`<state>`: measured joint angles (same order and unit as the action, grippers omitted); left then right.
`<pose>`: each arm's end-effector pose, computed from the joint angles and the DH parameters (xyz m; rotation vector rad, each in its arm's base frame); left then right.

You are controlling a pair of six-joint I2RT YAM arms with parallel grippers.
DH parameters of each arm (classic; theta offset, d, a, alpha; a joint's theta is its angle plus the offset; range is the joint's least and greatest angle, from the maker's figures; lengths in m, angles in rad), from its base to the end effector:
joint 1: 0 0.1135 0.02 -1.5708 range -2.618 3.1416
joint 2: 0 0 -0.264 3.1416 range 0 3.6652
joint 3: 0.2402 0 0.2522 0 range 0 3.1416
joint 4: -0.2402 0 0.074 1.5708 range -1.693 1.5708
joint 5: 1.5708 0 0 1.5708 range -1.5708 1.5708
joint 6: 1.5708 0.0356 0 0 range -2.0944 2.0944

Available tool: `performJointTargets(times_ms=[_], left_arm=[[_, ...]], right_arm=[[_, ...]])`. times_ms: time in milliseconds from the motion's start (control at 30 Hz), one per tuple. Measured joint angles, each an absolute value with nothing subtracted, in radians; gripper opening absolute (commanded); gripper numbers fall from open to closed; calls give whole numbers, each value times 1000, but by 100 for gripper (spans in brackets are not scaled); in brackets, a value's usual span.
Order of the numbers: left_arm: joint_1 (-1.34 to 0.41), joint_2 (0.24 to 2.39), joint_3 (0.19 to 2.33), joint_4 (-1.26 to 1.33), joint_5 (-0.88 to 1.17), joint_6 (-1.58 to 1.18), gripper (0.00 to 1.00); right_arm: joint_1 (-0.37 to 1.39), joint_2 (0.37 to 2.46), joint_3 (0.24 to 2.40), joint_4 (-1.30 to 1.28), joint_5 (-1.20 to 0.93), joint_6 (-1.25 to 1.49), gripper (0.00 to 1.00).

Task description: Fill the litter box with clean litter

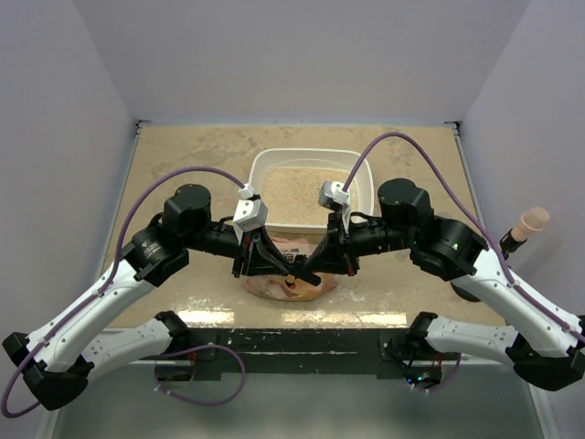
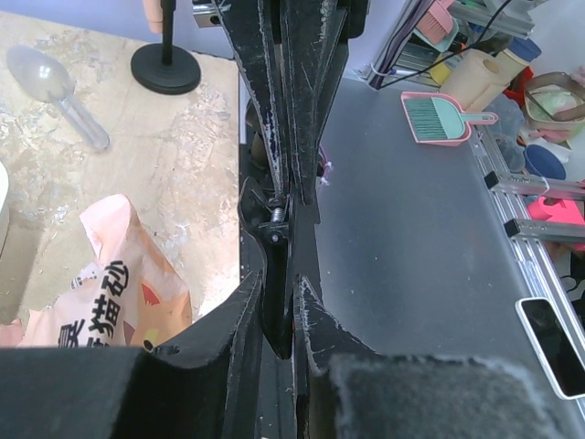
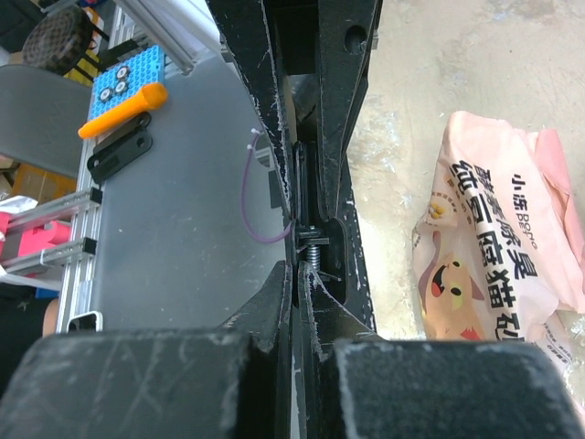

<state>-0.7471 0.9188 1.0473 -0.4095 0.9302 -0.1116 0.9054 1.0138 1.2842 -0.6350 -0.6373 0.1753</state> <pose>0.1175 -0.1477 0.3878 1.2479 1.5473 -1.4309 0.1046 0.1675 0.4243 -1.1649 1.7456 1.3040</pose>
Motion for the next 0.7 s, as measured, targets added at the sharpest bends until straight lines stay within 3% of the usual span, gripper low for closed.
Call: performJointTargets(times_ms=[100,200,267,300,333,500,700], left_arm=[[-747,919,1047,-409,936,-111,1],[-747,919,1047,-409,937,-111,0],[-747,919,1047,-408,938,-108,0],[-747,919,1047,-408,938,-107,0],[-747,919,1047,-408,937,-106,0],[-740,920,1047,-413,928,-90,0],[-741,919,1047,-413,939,-85,0]], right_arm=[[905,1013,1284,-635,-637,175,1],[905,1013,1284,-633,-638,177,24],[907,1013,1283,-632,-638,185,34],[908,1012,1281,-627,-638,188,58],[909,1010,1279,-622,-639,192,63],[915,986,1276,-621,-638,199,72],[914,1004,1311,-646,-612,178,74]])
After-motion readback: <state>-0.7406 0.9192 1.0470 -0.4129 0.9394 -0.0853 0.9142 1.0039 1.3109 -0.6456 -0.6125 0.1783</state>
